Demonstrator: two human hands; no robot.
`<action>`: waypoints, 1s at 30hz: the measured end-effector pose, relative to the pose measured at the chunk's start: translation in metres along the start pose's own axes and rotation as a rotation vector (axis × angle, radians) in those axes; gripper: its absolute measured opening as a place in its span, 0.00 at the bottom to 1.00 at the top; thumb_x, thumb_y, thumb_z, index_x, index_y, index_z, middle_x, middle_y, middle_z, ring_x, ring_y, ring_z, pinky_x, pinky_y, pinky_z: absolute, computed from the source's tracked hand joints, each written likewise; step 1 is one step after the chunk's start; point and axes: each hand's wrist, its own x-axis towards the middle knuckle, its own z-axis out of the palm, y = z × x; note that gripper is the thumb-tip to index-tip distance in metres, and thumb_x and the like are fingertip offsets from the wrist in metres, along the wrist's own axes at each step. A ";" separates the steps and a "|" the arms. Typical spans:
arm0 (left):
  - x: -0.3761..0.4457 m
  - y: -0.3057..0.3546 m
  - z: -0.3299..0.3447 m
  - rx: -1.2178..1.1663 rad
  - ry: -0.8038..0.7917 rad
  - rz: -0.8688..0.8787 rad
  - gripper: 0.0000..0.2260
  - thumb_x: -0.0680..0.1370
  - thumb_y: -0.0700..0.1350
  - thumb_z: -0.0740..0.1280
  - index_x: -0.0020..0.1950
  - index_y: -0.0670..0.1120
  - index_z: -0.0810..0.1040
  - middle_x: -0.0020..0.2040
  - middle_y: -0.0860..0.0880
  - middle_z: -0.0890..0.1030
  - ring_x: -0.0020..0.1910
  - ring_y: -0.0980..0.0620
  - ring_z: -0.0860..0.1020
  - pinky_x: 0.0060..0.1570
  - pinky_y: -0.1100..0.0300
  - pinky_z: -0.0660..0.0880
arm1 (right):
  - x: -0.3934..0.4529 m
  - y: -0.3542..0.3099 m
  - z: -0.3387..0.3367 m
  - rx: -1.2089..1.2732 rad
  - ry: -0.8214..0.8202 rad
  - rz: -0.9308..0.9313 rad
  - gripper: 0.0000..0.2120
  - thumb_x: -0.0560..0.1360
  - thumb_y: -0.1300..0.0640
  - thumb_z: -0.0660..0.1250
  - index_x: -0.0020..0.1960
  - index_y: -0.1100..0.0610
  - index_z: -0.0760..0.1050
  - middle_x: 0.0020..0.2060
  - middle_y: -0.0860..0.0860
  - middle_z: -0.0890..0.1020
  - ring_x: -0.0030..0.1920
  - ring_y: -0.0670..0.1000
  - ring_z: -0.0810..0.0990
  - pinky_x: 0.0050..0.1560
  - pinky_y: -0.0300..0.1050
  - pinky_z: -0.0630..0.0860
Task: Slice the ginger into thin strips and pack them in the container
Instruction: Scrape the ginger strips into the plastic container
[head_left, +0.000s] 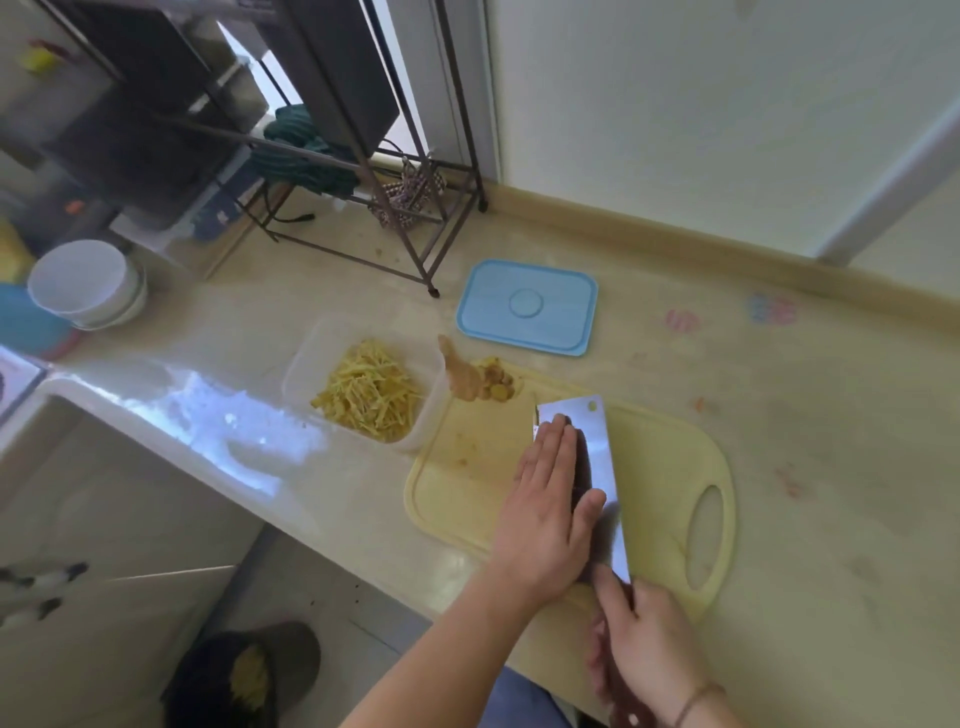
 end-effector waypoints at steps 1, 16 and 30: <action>-0.001 -0.001 -0.001 -0.022 0.001 0.009 0.34 0.81 0.66 0.38 0.80 0.46 0.45 0.82 0.52 0.44 0.80 0.59 0.39 0.78 0.58 0.42 | 0.001 -0.001 0.002 0.010 -0.030 0.017 0.28 0.81 0.48 0.58 0.33 0.69 0.76 0.21 0.58 0.80 0.22 0.56 0.79 0.28 0.41 0.76; 0.006 -0.015 -0.045 -0.108 0.366 0.116 0.23 0.85 0.50 0.57 0.78 0.42 0.64 0.80 0.48 0.61 0.80 0.50 0.55 0.77 0.48 0.56 | -0.008 -0.013 -0.026 0.234 -0.068 0.091 0.23 0.81 0.52 0.59 0.34 0.66 0.70 0.21 0.64 0.72 0.18 0.55 0.70 0.21 0.39 0.65; 0.031 -0.082 -0.173 0.005 0.687 0.289 0.16 0.80 0.43 0.67 0.66 0.36 0.78 0.70 0.42 0.75 0.71 0.45 0.73 0.68 0.47 0.73 | 0.013 -0.187 0.023 -0.322 -0.134 -0.300 0.22 0.80 0.47 0.59 0.38 0.64 0.71 0.20 0.54 0.75 0.18 0.53 0.72 0.20 0.38 0.66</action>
